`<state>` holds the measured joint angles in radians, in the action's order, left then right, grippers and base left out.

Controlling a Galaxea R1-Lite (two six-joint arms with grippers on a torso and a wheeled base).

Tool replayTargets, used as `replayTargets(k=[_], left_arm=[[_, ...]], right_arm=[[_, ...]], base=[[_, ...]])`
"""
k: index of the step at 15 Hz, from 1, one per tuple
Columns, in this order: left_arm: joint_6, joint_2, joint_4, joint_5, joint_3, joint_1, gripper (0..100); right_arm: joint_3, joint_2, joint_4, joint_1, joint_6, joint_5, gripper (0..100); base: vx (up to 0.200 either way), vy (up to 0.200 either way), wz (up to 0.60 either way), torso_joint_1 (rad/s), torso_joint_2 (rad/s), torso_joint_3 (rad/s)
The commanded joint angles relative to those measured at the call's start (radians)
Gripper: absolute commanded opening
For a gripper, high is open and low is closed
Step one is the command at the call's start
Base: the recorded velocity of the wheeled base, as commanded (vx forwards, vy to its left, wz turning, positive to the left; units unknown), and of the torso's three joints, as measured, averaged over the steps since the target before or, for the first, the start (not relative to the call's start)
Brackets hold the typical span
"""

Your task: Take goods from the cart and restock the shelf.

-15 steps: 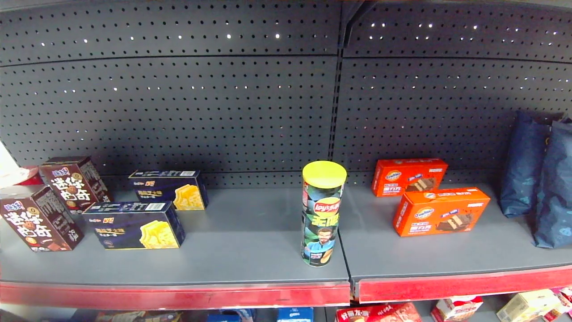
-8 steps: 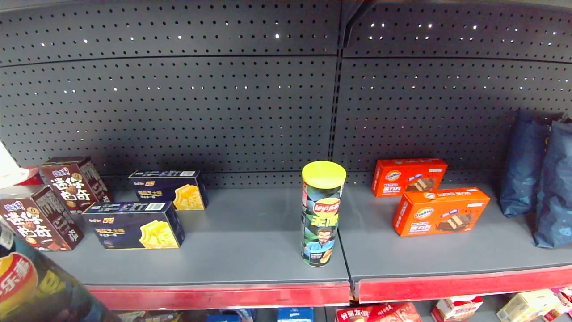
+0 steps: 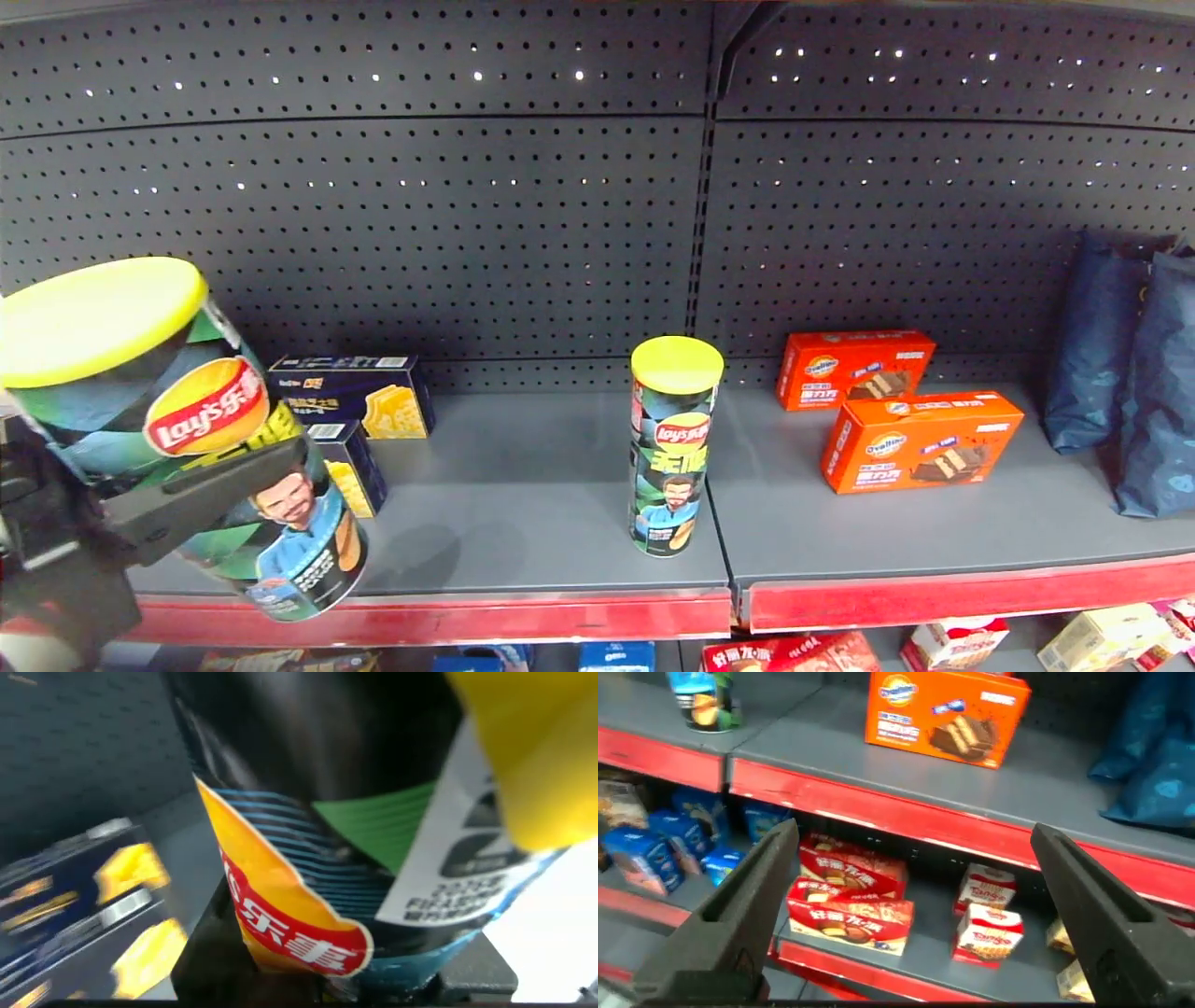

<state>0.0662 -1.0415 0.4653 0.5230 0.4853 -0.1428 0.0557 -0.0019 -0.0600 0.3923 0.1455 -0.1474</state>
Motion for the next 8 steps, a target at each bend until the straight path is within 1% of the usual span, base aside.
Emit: replayTargets(k=[1,3,4,5,6,8], left_arm=[[-0.002,-0.172,0.039,0.0,0.047,-0.06,0],[-0.002,-0.282,0.101,0.0,0.104,-0.067,0],[-0.002,-0.324,0.13,0.0,0.118,-0.072,0],[-0.002,-0.374,0.167,0.0,0.134,-0.074,0],[-0.002,-0.451,0.223,0.002,0.159,-0.084,0],[-0.002,-0.546,0.274,0.003,0.217,-0.1,0]], right_arm=[[-0.001,0.002,0.0,0.002,-0.003,0.009,100],[-0.001,0.002,0.002,0.002,-0.012,0.012,100],[-0.002,0.002,0.002,0.002,-0.017,0.012,100],[-0.002,0.002,0.002,0.002,-0.02,0.014,100],[-0.002,0.002,0.0,0.002,-0.015,0.017,100],[-0.002,0.002,0.0,0.002,-0.015,0.017,100]], base=[[0.0,0.0,0.0,0.0,0.0,0.0],[0.0,0.0,0.0,0.0,0.0,0.0],[0.0,0.0,0.0,0.0,0.0,0.0],[0.0,0.0,0.0,0.0,0.0,0.0],[0.0,0.0,0.0,0.0,0.0,0.0],[0.0,0.0,0.0,0.0,0.0,0.0]])
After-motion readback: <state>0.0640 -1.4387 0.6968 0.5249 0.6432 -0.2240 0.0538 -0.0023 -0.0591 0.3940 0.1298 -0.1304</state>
